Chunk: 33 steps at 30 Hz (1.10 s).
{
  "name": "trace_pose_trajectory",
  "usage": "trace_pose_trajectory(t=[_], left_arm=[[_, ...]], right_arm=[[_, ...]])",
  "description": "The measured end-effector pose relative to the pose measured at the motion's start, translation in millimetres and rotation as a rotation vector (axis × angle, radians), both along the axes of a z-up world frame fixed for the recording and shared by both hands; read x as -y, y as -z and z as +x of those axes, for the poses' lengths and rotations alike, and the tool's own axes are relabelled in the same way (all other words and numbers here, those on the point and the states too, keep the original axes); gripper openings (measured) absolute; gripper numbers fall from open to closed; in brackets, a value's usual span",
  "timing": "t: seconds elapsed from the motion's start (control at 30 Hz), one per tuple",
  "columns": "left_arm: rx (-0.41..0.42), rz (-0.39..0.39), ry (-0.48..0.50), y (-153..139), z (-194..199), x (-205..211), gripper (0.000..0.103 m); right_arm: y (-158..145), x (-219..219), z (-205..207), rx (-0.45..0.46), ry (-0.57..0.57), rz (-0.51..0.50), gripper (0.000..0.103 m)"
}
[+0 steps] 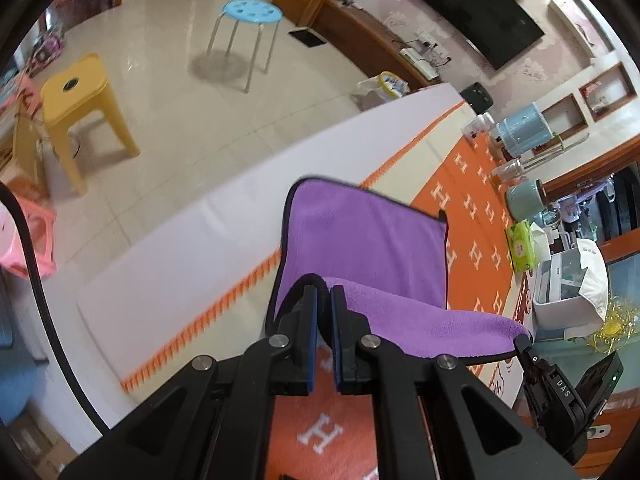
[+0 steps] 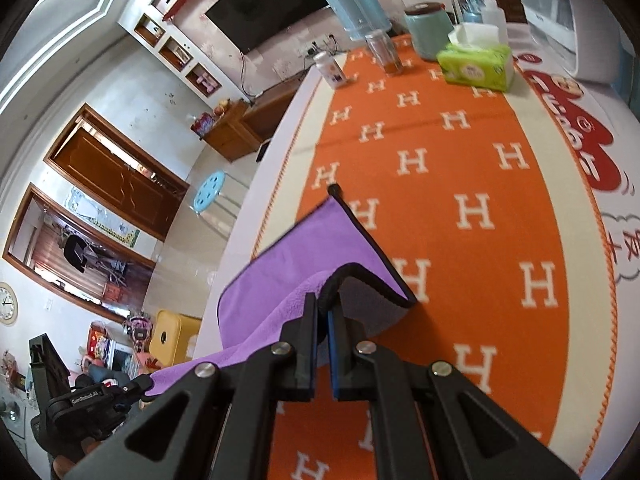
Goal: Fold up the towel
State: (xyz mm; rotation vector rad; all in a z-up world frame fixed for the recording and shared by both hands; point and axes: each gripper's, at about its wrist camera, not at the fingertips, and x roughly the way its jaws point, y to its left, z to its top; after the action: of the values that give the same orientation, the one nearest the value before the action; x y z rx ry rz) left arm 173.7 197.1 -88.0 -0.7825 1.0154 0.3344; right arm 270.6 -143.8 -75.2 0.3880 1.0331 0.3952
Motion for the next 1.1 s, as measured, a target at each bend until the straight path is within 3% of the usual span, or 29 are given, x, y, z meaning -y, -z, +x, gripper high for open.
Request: trace_pose_trajectory(t=[0.3,0.73,0.93,1.0,1.1], left_arm=[[0.046,0.071,0.033,14,39,-26,0.004],[0.015,0.010,0.030,63,82,-52,0.007],[-0.010,0.040,0.015,73,91,-59,0.023],[-0.017,0.043,0.009,74,90,-61,0.024],[-0.009,0.047,-0.003,74,88,-62,0.029]], right_arm=[[7,-36,29,0.095,0.001,-0.032,0.004],[39,-65,65,0.100,0.010,-0.085,0.007],[57,-69,76,0.071,0.021,-0.102,0.007],[61,-69,78,0.067,0.018,-0.076,0.011],[61,-70,78,0.085,0.008,-0.069,0.035]])
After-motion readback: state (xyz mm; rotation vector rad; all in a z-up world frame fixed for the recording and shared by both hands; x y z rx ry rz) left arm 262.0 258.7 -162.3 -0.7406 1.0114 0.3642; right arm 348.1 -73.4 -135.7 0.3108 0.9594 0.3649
